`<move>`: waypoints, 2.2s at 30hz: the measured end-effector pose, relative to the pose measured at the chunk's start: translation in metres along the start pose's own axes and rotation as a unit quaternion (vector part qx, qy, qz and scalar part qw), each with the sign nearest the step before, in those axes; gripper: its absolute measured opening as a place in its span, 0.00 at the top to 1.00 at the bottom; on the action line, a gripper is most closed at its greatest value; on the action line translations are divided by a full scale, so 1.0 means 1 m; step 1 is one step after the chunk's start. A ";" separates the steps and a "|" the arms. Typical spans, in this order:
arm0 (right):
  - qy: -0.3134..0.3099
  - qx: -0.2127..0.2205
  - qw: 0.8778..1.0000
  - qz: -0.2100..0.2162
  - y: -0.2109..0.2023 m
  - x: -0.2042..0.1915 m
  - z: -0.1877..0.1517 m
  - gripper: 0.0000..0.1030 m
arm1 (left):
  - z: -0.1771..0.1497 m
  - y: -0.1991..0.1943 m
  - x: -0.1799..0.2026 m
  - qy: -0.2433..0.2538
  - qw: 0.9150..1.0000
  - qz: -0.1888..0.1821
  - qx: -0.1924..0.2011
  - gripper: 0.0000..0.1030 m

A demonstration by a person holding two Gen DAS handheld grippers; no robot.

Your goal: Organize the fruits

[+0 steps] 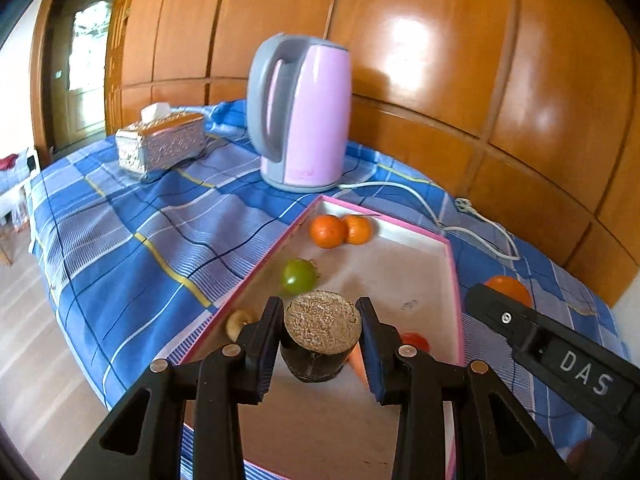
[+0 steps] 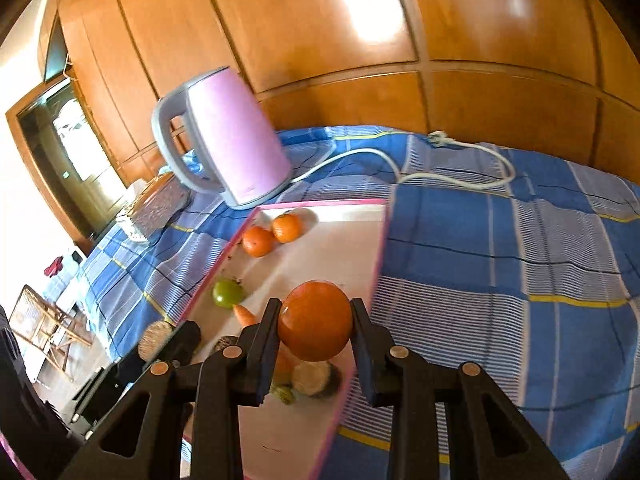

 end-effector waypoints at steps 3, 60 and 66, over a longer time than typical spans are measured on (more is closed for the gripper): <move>-0.012 -0.005 1.000 0.000 0.011 -0.008 0.006 0.67 | 0.002 0.007 -0.004 -0.009 1.000 0.005 -0.009 0.64; 0.004 0.059 0.990 -0.127 -0.072 0.001 -0.092 0.62 | -0.057 -0.107 -0.004 0.072 0.995 0.031 0.061 0.03; -0.006 0.058 0.990 -0.132 -0.069 -0.003 -0.094 0.58 | -0.057 -0.105 -0.007 0.066 0.996 0.034 0.058 0.03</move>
Point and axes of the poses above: each gripper's, at about its wrist camera, not at the fingertips, and y roughly the way its jaws point, x to its right, z to its top, the point moved 2 cm from there along y, roughly the way its jaws point, and after that the axes turned 7 degrees about -x, right-handed, at the moved point
